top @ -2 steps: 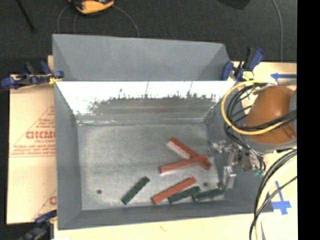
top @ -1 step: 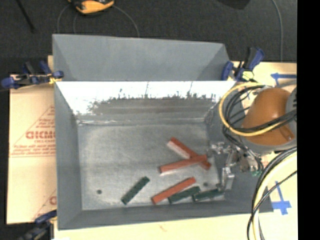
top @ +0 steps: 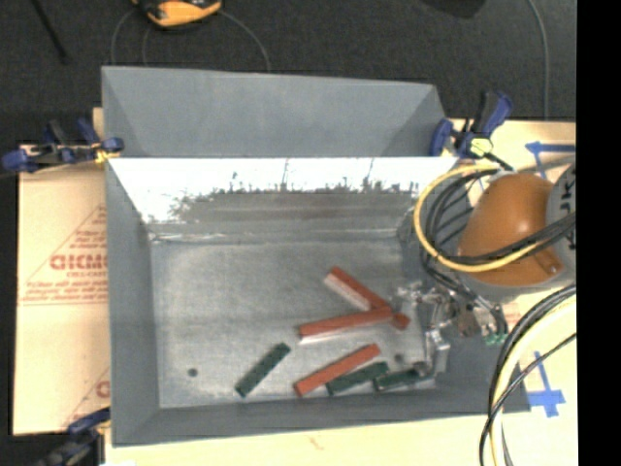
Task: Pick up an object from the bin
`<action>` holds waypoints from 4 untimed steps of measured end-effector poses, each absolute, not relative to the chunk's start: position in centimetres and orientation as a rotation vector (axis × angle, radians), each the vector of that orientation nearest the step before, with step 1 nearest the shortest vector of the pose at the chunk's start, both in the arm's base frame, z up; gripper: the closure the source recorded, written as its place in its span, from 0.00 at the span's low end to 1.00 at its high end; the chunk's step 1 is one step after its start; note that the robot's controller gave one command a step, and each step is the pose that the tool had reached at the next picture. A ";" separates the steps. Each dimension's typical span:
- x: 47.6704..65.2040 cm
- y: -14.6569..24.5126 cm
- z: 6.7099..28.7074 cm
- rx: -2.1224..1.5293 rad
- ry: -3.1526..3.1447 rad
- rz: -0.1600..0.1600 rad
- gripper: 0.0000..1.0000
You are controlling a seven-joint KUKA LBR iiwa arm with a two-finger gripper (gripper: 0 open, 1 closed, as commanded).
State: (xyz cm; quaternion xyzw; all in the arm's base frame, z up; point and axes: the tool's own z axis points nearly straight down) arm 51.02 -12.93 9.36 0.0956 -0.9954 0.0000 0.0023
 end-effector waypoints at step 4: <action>48.9 -11.1 18.9 0.672 -3.071 0.004 1.00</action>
Offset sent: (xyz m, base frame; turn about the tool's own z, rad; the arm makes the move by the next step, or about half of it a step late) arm 0.0000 0.0000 0.0000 0.0000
